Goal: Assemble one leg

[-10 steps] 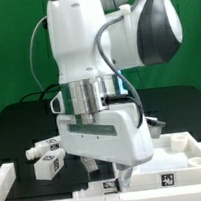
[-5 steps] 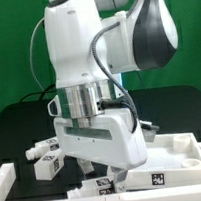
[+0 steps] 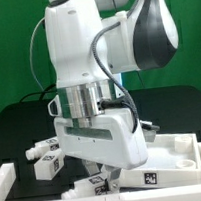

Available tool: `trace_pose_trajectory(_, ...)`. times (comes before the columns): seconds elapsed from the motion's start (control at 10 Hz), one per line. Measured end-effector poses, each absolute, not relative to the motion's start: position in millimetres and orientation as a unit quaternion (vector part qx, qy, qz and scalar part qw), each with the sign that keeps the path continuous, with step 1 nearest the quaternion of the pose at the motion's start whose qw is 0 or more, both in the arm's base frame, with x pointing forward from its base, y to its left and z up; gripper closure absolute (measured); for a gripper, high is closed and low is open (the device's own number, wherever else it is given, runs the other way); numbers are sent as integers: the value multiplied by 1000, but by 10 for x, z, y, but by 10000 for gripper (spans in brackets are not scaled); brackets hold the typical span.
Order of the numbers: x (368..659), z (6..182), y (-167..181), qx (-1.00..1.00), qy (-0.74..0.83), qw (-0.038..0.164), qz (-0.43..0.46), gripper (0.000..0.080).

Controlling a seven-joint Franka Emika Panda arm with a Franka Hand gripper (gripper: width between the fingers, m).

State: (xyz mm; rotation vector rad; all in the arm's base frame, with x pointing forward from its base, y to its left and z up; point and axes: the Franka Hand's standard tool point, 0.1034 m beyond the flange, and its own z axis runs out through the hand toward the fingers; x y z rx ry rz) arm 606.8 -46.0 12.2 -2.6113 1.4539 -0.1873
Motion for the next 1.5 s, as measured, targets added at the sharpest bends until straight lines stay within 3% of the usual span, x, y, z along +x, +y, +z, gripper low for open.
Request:
trace_pose_trajectory(0.4,6060,157,-539,-868,488,72,-54,515)
trace_pose_trajectory(0.8,6008,716,-658,-809,581,86,-28,515)
trace_pose_trajectory(1.3,5951,693,-696,-835,543,87,-28,515)
trace_pose_trajectory(1.5,5843,765,-830,-815,573,86,-6,514)
